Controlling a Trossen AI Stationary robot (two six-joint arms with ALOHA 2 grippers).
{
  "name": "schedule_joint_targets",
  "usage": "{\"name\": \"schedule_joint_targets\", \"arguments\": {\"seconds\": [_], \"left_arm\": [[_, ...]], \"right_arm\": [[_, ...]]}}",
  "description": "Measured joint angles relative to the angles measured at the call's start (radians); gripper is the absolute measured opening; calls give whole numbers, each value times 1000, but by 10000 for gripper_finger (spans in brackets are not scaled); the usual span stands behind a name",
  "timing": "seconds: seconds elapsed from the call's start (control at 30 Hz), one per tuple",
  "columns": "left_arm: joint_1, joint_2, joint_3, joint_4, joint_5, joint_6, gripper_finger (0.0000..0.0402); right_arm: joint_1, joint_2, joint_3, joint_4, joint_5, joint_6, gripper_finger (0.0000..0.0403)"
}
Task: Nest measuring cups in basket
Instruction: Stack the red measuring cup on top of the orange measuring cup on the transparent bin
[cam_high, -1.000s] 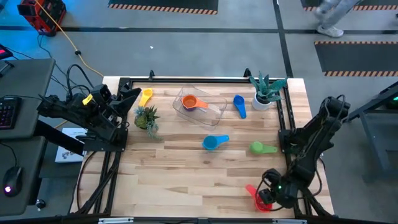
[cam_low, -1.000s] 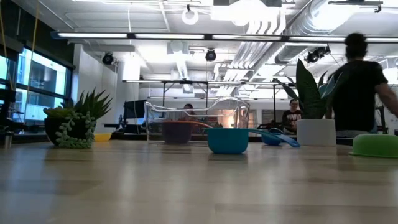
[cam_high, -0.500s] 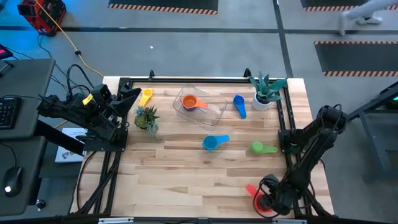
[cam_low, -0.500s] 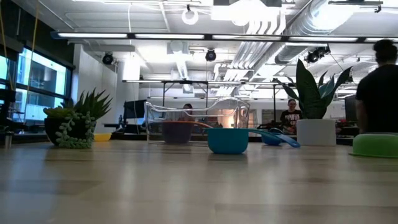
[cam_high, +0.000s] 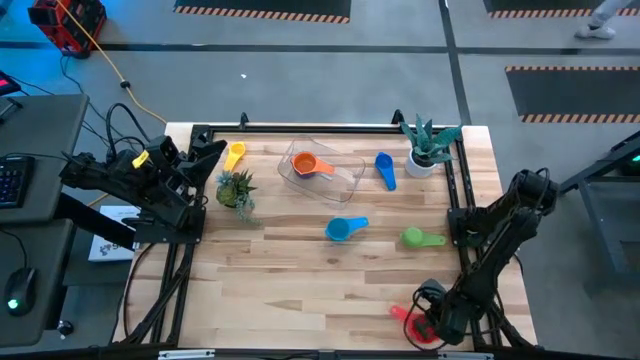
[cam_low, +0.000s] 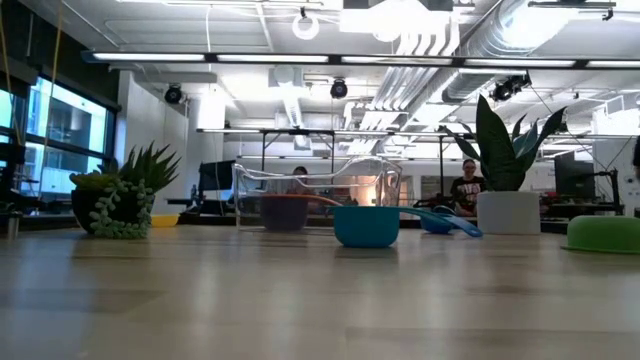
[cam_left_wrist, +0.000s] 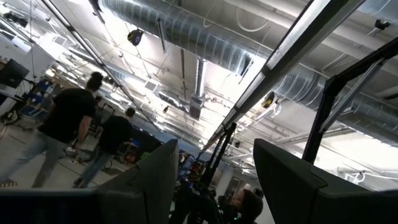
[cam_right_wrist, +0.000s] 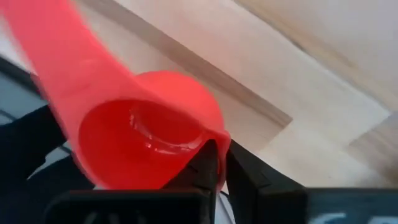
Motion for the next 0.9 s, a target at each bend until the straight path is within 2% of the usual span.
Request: {"name": "schedule_joint_targets", "arguments": {"seconds": [0.1,0.2,0.3,0.43,0.67,0.9], "left_arm": [[0,0,0,0,0,0,200],[0,0,0,8,0,0,200],[0,0,0,9,13,-12,200],[0,0,0,41,65,-43,200],[0,0,0,72,80,-44,200],[0,5,0,68,80,-44,200]], "right_arm": [[-62,-66,0,-18,1,-162,6],[-165,-137,34,-102,0,-390,6],[-306,-185,124,-241,0,-686,3],[-515,-185,311,-408,4,-1115,2],[-857,-83,622,-545,103,-1686,1],[-1079,97,876,-552,166,-2149,1]]}}
